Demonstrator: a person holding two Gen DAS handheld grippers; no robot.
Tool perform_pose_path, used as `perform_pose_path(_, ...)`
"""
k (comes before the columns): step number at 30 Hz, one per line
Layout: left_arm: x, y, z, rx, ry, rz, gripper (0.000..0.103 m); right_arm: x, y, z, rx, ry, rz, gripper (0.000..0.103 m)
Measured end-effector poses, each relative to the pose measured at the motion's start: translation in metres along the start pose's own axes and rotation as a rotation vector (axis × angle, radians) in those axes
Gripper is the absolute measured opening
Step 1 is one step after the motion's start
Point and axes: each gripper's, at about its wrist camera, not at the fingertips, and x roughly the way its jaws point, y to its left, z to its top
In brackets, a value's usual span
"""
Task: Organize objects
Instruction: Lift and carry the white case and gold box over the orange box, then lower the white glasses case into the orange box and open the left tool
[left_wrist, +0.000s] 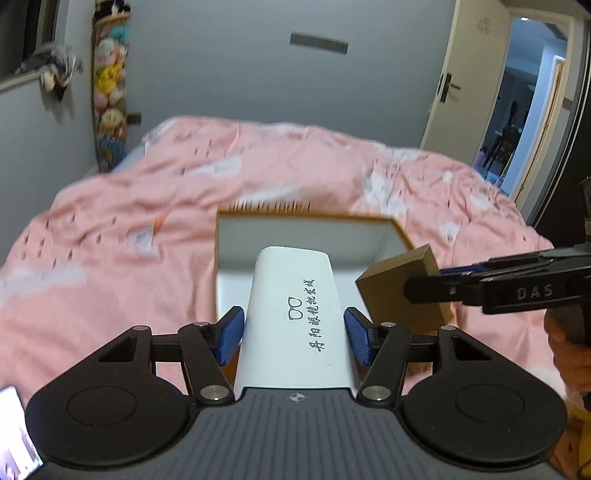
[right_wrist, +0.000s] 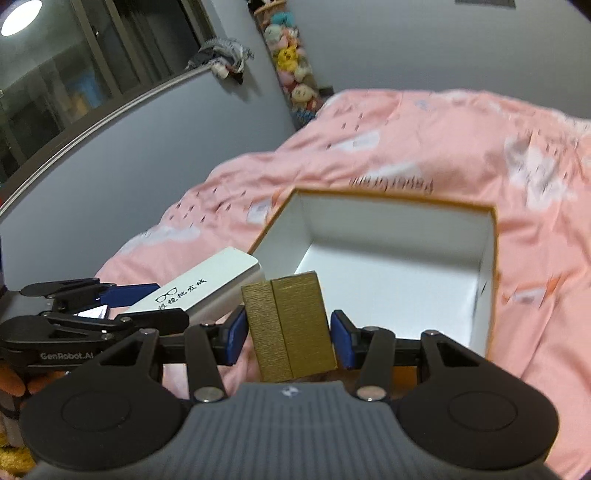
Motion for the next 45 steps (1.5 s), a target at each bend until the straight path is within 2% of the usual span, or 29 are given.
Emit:
perform_pose_path(4, 0.034, -0.008, 0.021, -0.002, -0.037, 0.001, 0.068, 0.018, -0.02, 0.017, 0.054, -0.013, -0.047, 0.051)
perform_pose_path(6, 0.06, -0.012, 0.027, -0.004, -0.03, 0.019, 0.068, 0.034, -0.034, 0.022, 0.093, -0.001, -0.081, 0.051)
perform_pose_path(11, 0.125, -0.014, 0.023, 0.002, 0.071, 0.051, 0.068, 0.077, -0.066, 0.021, 0.189, 0.067, -0.145, 0.051)
perform_pose_path(16, 0.156, -0.011, 0.003, 0.035, 0.157, 0.12, 0.068, 0.106, -0.081, 0.008, 0.243, 0.133, -0.13, 0.051)
perform_pose_path(20, 0.168, -0.01, -0.005, 0.059, 0.213, 0.162, 0.068, 0.123, -0.081, 0.002, 0.254, 0.168, -0.118, 0.051)
perform_pose_path(29, 0.166, -0.007, -0.006, 0.05, 0.241, 0.179, 0.068, 0.141, -0.076, -0.006, 0.271, 0.218, -0.096, 0.051)
perform_pose_path(32, 0.169, -0.005, -0.006, 0.053, 0.273, 0.193, 0.069, 0.144, -0.076, -0.007, 0.277, 0.228, -0.093, 0.051)
perform_pose_path(39, 0.168, -0.003, -0.007, 0.082, 0.271, 0.209, 0.071, 0.149, -0.072, -0.009, 0.278, 0.243, -0.08, 0.051)
perform_pose_path(45, 0.166, -0.008, -0.011, 0.168, 0.248, 0.275, 0.072, 0.15, -0.075, -0.01, 0.292, 0.254, -0.076, 0.051)
